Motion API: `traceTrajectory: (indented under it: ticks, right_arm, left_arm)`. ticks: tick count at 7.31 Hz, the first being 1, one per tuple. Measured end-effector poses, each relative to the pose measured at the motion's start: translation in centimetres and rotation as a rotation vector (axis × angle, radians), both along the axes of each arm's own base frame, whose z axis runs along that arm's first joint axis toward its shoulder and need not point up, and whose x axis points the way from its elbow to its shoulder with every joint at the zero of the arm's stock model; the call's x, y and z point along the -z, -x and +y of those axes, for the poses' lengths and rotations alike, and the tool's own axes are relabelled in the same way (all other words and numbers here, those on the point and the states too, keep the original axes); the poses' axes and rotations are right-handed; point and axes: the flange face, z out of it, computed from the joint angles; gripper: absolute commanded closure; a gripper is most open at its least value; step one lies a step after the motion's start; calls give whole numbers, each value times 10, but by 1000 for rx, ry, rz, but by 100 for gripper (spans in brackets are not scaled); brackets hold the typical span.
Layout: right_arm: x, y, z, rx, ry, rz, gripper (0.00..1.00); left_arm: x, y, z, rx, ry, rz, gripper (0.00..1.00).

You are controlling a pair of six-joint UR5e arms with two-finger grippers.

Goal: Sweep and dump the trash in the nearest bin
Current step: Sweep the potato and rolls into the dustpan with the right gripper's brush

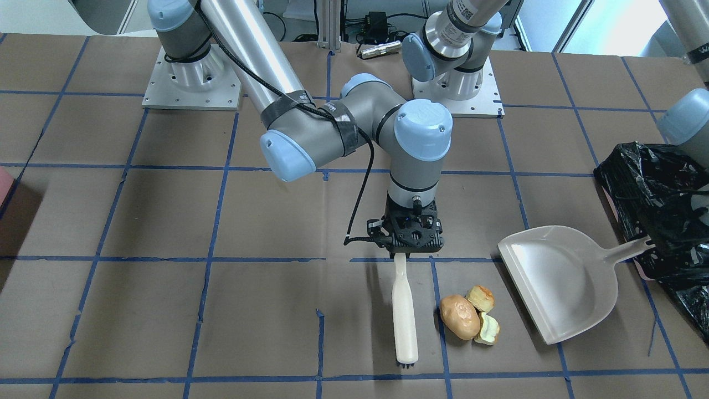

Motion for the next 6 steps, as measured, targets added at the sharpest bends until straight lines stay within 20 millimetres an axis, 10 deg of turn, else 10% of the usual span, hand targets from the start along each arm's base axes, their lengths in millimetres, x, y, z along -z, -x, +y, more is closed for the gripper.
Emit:
traceTrajectory:
  ticks: [6]
  right_arm:
    - [26, -68, 25, -56, -1, -11, 86]
  left_arm:
    - [33, 26, -21, 23, -4, 7, 96]
